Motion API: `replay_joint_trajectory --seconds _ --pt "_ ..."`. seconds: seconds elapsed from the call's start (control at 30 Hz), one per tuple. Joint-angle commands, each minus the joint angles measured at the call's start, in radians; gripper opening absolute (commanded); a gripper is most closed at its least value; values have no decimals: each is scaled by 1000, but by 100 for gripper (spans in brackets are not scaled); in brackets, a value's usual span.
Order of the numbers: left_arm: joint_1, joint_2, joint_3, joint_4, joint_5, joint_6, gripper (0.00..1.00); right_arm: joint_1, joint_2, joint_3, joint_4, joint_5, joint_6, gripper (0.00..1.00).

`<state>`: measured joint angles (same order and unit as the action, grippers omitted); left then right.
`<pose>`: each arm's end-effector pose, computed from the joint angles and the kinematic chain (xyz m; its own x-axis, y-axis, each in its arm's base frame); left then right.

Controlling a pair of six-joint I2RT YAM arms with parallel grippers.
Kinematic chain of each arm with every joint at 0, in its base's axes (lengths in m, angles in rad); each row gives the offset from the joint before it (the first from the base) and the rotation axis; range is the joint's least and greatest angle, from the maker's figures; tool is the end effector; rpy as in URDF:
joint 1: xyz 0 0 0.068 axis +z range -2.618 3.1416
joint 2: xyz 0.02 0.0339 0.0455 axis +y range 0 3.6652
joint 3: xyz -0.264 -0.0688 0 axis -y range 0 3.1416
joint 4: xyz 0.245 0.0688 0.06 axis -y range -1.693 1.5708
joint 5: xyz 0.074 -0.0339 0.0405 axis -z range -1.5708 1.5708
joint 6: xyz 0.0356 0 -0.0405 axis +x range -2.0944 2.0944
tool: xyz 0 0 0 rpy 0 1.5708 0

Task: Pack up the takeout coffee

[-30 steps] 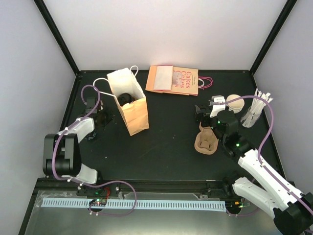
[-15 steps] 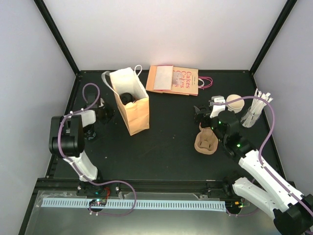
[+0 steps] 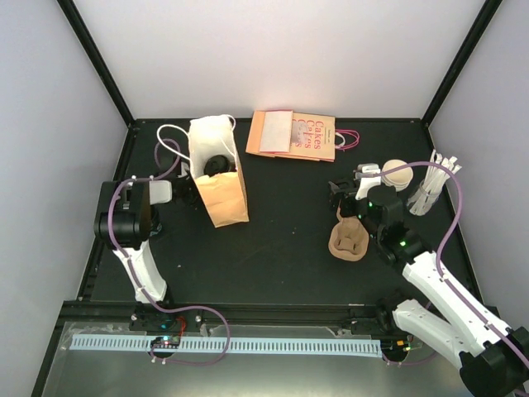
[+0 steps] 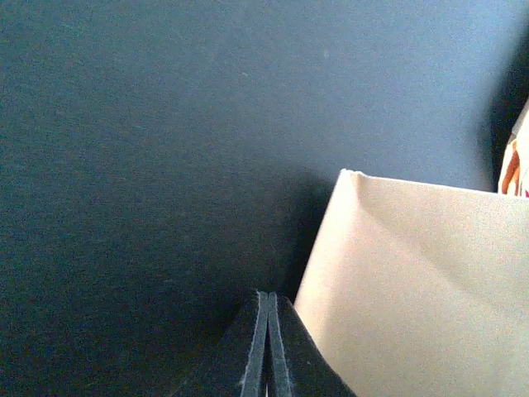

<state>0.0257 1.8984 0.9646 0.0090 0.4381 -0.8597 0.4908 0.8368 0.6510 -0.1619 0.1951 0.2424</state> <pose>0.3631 -0.0058 0.1174 -0.6968 -0.7042 -0.1363 -0.4533 0.5796 -0.6772 0.1774 0.0870 0.2861 -0.3641 0.0724 -0.9285 -0.2207 0.9619 0.1615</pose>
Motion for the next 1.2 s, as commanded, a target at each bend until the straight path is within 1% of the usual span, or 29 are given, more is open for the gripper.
replay_joint_trajectory --seconds 0.0,0.2,0.47,0.6,0.73,0.87,1.07,1.17 --pt "-30 36 53 36 40 -31 2 -12 -1 27 5 -17 7 100" --pt "-71 48 69 49 40 -56 2 -24 13 24 2 -31 8 100" --pt "-126 49 50 81 33 -86 1 -40 29 24 2 -39 5 100" --pt "-124 38 43 75 19 -74 2 -45 28 24 -4 -46 4 100" --pt "-119 1 36 25 -24 -28 2 -52 27 25 -15 -48 4 100" --pt "-107 -64 -29 2 -68 6 2 -57 23 27 -22 -52 7 100" --pt "-96 -159 -130 0 -35 33 1 -58 23 24 -22 -64 11 100" --pt "-105 -206 -200 27 -2 26 2 -59 25 20 -19 -67 11 100"
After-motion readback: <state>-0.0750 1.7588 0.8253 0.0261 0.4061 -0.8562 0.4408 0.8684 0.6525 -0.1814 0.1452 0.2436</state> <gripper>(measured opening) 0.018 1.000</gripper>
